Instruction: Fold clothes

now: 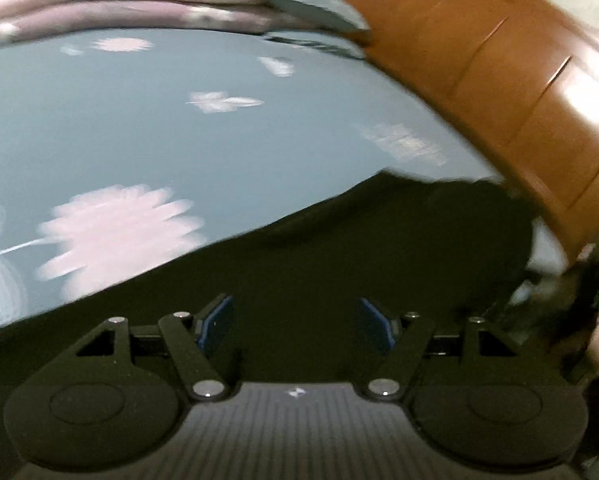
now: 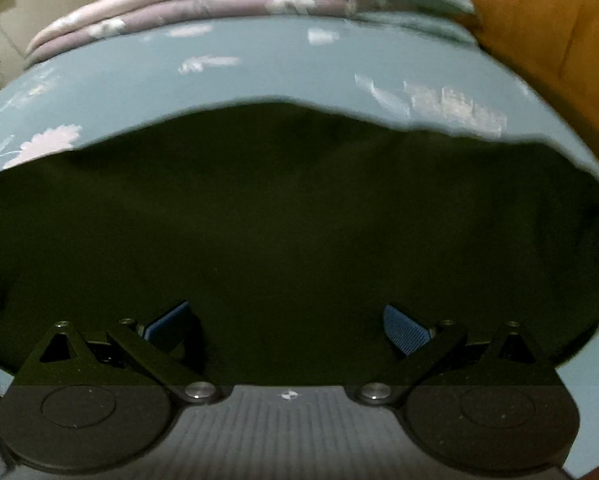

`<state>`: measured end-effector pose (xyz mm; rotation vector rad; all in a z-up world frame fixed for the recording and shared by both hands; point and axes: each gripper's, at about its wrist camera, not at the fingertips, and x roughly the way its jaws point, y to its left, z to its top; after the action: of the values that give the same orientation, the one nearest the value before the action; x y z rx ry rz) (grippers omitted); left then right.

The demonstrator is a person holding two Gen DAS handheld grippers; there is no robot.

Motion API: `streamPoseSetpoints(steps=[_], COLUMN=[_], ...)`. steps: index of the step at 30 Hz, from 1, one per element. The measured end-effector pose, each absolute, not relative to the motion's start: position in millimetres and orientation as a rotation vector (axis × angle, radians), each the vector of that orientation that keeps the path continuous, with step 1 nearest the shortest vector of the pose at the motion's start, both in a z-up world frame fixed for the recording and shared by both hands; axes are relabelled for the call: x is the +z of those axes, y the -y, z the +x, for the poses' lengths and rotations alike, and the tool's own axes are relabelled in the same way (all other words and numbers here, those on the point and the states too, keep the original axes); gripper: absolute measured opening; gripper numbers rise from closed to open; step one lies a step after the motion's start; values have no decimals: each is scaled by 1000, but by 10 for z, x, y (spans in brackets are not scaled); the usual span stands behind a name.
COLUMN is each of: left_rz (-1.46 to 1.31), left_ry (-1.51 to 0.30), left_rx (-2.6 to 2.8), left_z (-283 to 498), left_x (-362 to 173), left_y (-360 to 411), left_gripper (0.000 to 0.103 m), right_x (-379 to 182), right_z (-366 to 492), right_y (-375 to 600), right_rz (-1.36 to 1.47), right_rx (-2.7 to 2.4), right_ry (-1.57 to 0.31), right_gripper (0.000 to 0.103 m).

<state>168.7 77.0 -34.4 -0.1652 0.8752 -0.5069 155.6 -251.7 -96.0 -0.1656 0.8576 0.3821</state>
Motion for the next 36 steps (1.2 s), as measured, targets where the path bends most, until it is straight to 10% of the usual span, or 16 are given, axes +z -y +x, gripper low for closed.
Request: streamPoseSetpoints(steps=[36], left_rz=[-264], left_ry=[-969], left_rx=[-565], left_z=[3074], left_x=[-853], left_y=[821], left_gripper=[71], right_x=[-1018], right_z=[1479], right_y=[2642], right_rz=[-168], right_rx=[419], right_ry=[-765], right_gripper=[103])
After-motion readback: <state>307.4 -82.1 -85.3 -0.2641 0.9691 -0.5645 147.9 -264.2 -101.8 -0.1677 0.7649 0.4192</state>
